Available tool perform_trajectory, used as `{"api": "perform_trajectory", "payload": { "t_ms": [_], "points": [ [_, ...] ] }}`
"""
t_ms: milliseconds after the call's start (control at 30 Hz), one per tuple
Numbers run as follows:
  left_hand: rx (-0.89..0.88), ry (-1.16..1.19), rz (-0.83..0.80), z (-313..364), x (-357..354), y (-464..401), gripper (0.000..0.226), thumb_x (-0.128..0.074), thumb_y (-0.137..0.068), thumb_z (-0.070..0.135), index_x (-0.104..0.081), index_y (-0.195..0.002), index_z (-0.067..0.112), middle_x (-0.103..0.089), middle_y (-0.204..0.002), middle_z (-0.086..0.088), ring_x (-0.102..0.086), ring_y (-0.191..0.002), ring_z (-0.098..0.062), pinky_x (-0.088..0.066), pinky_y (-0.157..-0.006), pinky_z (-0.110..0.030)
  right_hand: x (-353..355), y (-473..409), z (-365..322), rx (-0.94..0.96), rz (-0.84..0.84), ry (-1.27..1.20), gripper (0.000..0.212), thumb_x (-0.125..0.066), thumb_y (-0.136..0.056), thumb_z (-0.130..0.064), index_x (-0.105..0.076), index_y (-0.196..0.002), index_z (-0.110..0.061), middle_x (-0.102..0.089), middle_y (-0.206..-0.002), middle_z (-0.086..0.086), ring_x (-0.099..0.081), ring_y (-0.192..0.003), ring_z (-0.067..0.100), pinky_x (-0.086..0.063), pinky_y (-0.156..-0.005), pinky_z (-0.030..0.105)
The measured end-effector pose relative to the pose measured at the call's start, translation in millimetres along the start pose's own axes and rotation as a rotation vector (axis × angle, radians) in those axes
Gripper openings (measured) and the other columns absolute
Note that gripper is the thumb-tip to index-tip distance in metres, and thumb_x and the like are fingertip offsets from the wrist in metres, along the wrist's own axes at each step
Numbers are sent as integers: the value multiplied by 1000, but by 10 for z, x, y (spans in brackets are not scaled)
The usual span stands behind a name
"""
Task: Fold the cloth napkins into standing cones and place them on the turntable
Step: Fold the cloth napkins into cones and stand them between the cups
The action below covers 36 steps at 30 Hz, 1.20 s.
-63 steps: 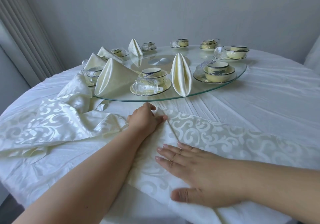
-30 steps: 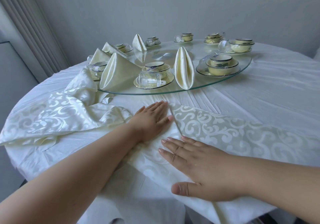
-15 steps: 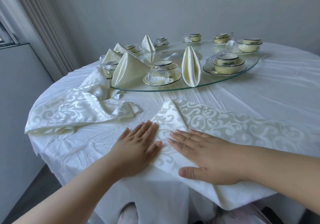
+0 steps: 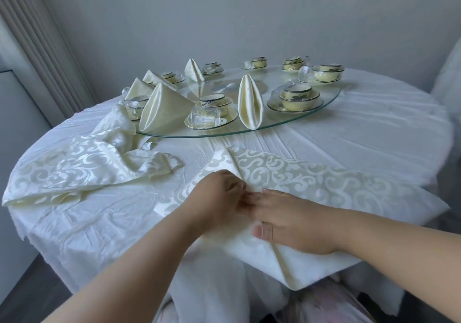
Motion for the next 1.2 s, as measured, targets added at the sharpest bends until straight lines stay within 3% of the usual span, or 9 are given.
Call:
{"api": "perform_trajectory", "payload": {
  "t_ms": [100,200,400,533,600,700,900,1067,1200],
  "points": [
    [-66,-57,102,-39,-46,17,25,-46,-95,23,-71,-96,21,-58,-98,7,-53,-97,-12,-39,-83,-24,276,92,340,-177,271,-360,47,-44,-90,-55,-69,-112,-21,-65,-116,-8,-56,-110,2,-41,-102,28],
    [-115,-173,110,-7,-107,35,24,-51,-92,36,-64,-108,25,-54,-105,7,-47,-107,-17,-33,-88,-20,628,208,780,-373,520,-81,29,-64,-87,-42,-66,-103,-18,-61,-102,-6,-59,-100,10,-45,-90,27],
    [-86,-262,48,-59,-189,45,108,-19,-42,101,-47,-123,35,-38,-111,14,-33,-116,-12,-28,-101,-23,936,472,1394,-793,272,146,62,-66,-75,-62,-49,-117,-19,-50,-117,-1,-48,-110,19,-42,-90,31],
    [-61,-269,30,-63,-199,46,122,-17,-31,105,-43,-127,36,-34,-112,15,-30,-121,-12,-25,-104,-24,962,599,1519,-866,14,67,50,-69,-77,-57,-56,-91,-12,-57,-87,2,-53,-76,19,-39,-63,28],
    [-58,-279,35,-49,-202,56,125,-13,-28,106,-43,-127,36,-35,-112,15,-30,-122,-13,-24,-103,-24,967,692,1567,-856,-82,-66,41,-75,-75,-47,-62,-84,-10,-62,-80,6,-55,-72,20,-42,-66,27],
    [-39,-277,26,-54,-196,63,126,-14,-27,106,-44,-127,35,-37,-116,13,-30,-123,-14,-24,-104,-25,1030,887,1579,-801,-177,-162,40,-84,-67,-39,-72,-88,-8,-73,-89,10,-65,-78,21,-51,-68,27],
    [-27,-277,20,-70,-195,61,113,-16,-41,101,-46,-127,33,-40,-120,10,-31,-123,-15,-25,-104,-26,1157,944,1447,-564,-178,-645,90,-93,-49,-26,-54,-130,-26,-66,-120,14,-65,-106,28,-56,-79,38],
    [-46,-70,-58,-72,-122,46,89,7,-88,66,-54,-131,17,-50,-130,-5,-36,-127,-19,-17,-95,-17,1170,451,1328,-655,48,-905,12,-66,-85,-8,-73,-94,-11,-70,-84,6,-69,-67,16,-57,-61,25],
    [117,353,-118,-183,-36,69,81,-8,-78,72,-63,-122,30,-56,-121,17,-49,-112,5,-29,-98,-18,882,-59,1341,-838,32,-1053,23,-46,-95,-17,-66,-93,-5,-71,-81,10,-68,-64,21,-55,-59,26]
  ]
}}
Point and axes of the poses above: each hand's wrist, its own y-axis away from the middle knuckle, its own x-axis out of the back of the hand, z = x × y, the point moved 7 cm from there along -y, towards the middle knuckle
